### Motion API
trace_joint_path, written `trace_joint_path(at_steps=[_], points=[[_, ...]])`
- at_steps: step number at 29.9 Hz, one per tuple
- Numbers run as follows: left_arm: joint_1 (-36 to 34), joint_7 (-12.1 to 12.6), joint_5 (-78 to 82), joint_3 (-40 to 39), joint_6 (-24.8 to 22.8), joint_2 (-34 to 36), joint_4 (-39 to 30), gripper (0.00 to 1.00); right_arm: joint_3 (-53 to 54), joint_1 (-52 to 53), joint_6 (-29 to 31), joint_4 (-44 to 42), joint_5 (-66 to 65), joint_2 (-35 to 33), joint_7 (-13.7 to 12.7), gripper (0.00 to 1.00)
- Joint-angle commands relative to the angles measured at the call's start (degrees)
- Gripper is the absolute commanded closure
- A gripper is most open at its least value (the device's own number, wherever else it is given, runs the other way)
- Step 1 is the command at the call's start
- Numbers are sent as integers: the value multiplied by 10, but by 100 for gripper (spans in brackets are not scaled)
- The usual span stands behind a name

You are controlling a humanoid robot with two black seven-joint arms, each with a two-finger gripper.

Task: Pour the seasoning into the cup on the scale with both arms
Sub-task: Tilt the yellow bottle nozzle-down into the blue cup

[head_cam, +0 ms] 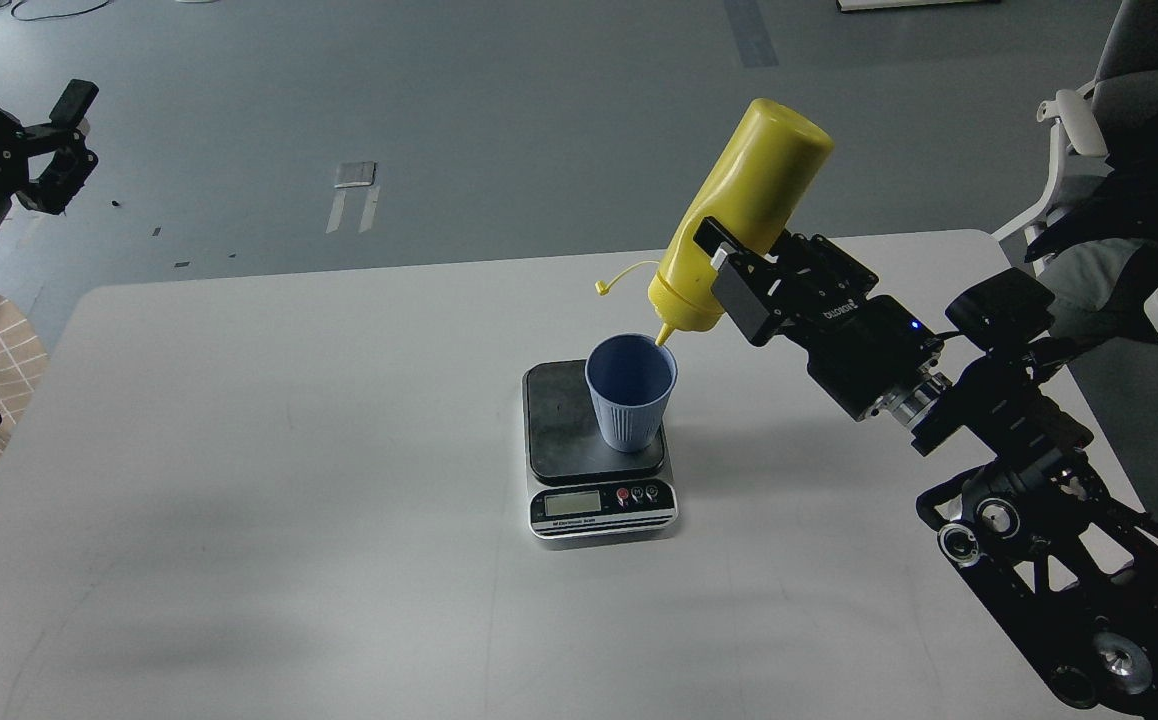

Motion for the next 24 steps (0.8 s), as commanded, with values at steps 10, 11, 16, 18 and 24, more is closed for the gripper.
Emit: trace_joint_path(at_steps=[10, 11, 16, 18, 24], points=[[0, 0, 1, -5, 0, -2, 0, 2, -26, 10, -9, -31, 0, 18, 1, 100], [0, 0, 1, -5, 0, -2, 0, 2, -26, 10, -9, -31, 0, 18, 1, 100], [-1, 0, 1, -11, 0, -1, 0, 2, -38, 18, -20, -48, 0, 24, 1, 100], [-1, 0, 0, -16, 0, -1, 0, 2, -40, 22, -22, -48, 0, 24, 1, 100], [-1, 0, 1, -19, 0, -3, 0, 2, -44, 22, -28, -52, 0, 25, 1, 100]])
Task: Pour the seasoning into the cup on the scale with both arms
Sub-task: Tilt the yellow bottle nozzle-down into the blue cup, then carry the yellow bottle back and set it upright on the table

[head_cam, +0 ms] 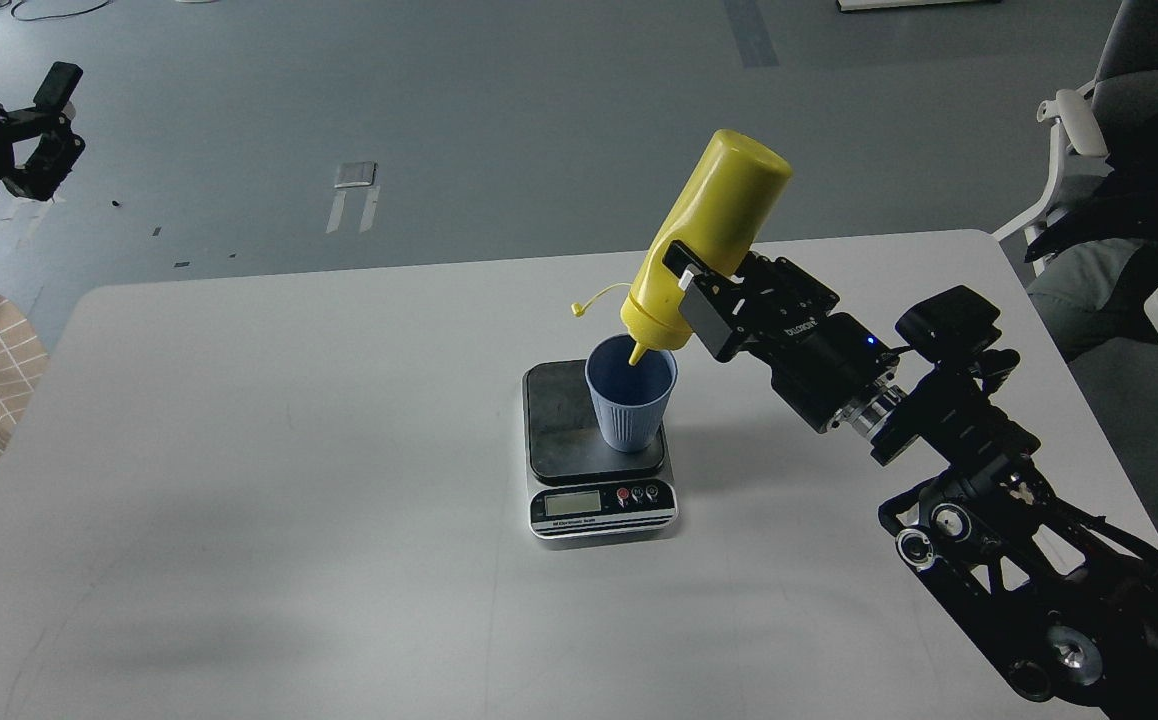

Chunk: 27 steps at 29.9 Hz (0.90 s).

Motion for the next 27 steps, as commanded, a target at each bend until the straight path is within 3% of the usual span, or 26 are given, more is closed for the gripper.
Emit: trace_joint_path(at_steps=[1, 12, 16, 20, 25, 27], points=[[0, 0, 0, 0, 0, -2, 0, 2, -2, -1, -2, -3, 0, 0, 0, 100], [-1, 0, 0, -15, 0, -6, 0, 2, 2, -3, -1, -4, 0, -2, -2, 100], [-4, 0, 0, -14, 0, -6, 0, 2, 27, -3, 19, 3, 0, 17, -21, 100], [-4, 0, 0, -14, 0, -6, 0, 2, 44, -2, 38, 16, 212, 26, -87, 100], [-4, 0, 0, -13, 0, -7, 0, 2, 90, -12, 42, 54, 486, 27, -131, 100], [-4, 0, 0, -13, 0, -7, 0, 2, 106, -15, 43, 60, 563, 29, -134, 100]])
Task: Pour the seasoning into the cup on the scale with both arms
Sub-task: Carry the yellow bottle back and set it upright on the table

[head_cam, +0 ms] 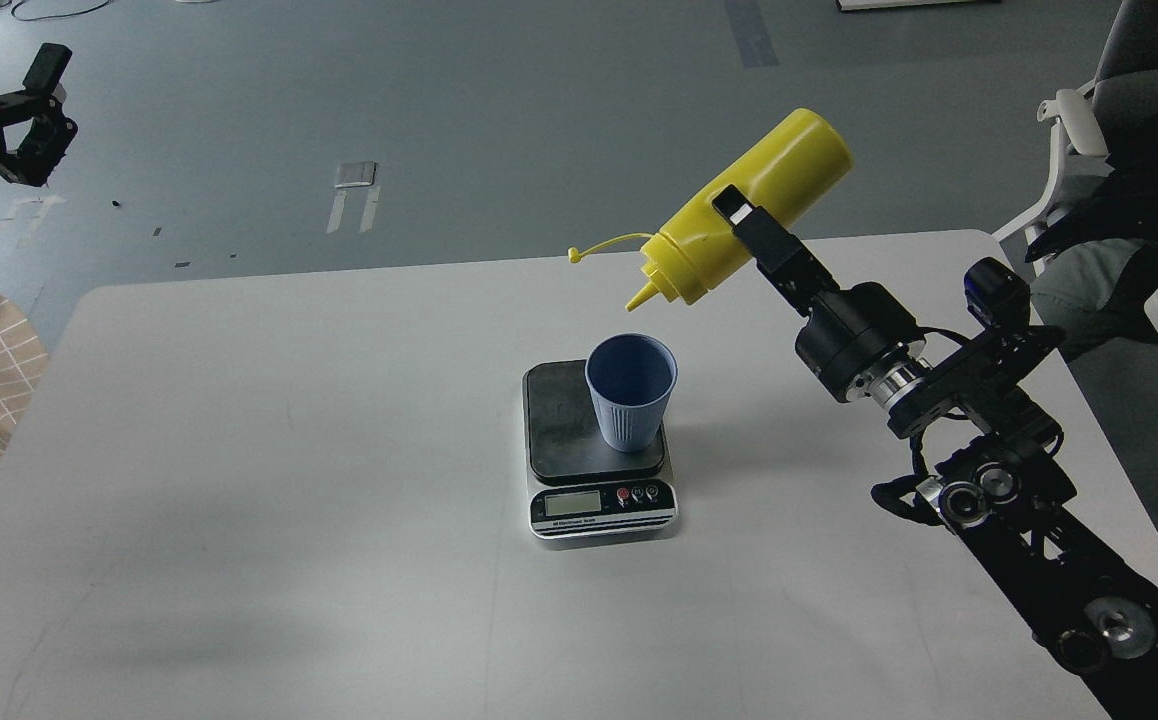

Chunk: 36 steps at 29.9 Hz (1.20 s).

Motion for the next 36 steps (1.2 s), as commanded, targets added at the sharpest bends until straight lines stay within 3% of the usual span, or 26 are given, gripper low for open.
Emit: trace_joint_path(at_steps=[1, 6, 10, 13, 15, 22, 24, 36], points=[[0, 0, 0, 2, 0, 0, 0, 2, 44, -7, 1, 18, 215, 8, -15, 100], [1, 0, 0, 2, 0, 0, -1, 2, 102, -9, 31, 24, 396, 12, -15, 100], [2, 0, 0, 5, 0, 3, -2, 2, 157, -68, 205, 24, 498, 13, -18, 100], [3, 0, 1, 9, 0, 9, -3, 2, 191, -101, 255, 30, 546, 15, -27, 100], [3, 0, 1, 10, 0, 13, -3, 2, 208, -123, 255, 25, 589, 19, -40, 100], [5, 0, 2, 13, 0, 24, -9, 2, 261, -178, 255, -19, 628, 51, -42, 100], [5, 0, 4, 13, 0, 25, -17, 2, 271, -179, 255, -75, 641, 55, -43, 100], [4, 0, 4, 3, 0, 37, -21, 2, 284, -175, 255, -171, 693, 55, -45, 99]])
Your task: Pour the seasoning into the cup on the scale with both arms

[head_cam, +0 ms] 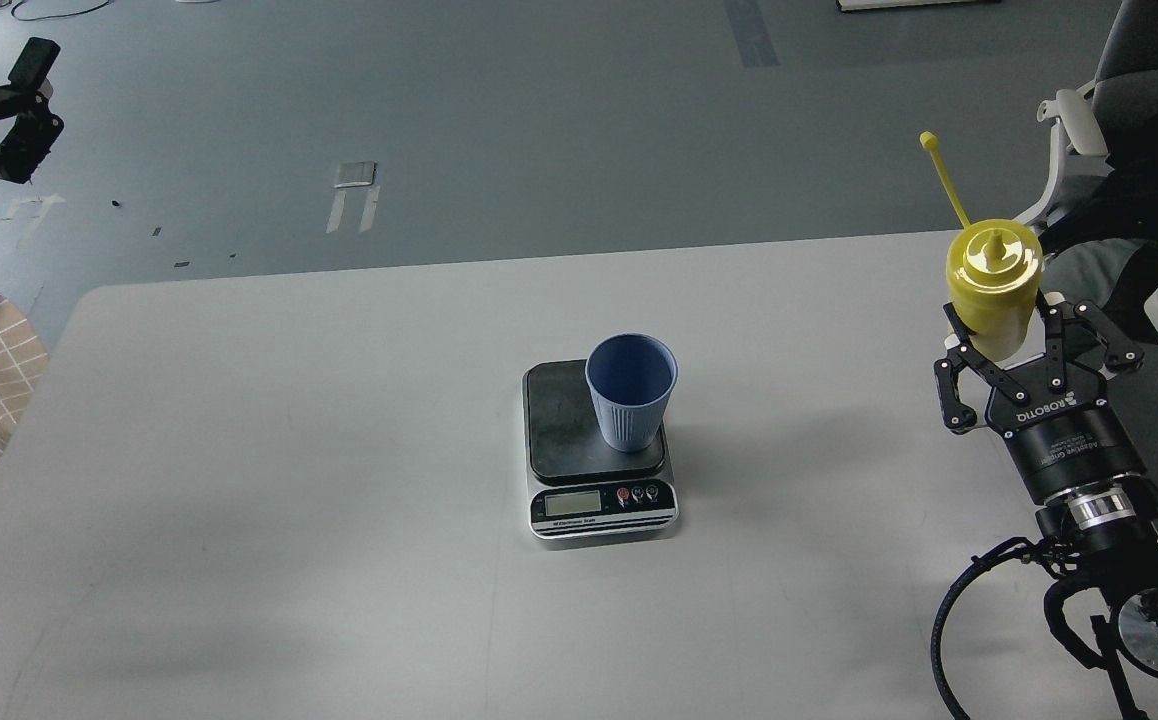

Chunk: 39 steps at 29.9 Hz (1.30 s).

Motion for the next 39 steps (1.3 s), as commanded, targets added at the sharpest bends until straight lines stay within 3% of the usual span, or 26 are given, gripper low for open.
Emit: trace_joint_path(at_steps=[1, 8, 24, 31, 39], points=[[0, 0, 0, 1, 0, 5, 0, 2, -4, 3, 0, -31, 32, 0, -1, 98], [0, 0, 3, 10, 0, 21, -1, 2, 0, 18, 0, -100, 47, 0, 1, 96], [2, 0, 4, 13, 0, 24, -4, 2, -7, 14, 0, -105, 154, 0, -1, 94], [2, 0, 4, 24, 0, 31, -5, 2, -23, 14, 0, -163, 189, 0, -6, 93], [9, 0, 4, 24, 0, 55, -35, 2, -26, 14, 0, -167, 219, 0, -12, 91]])
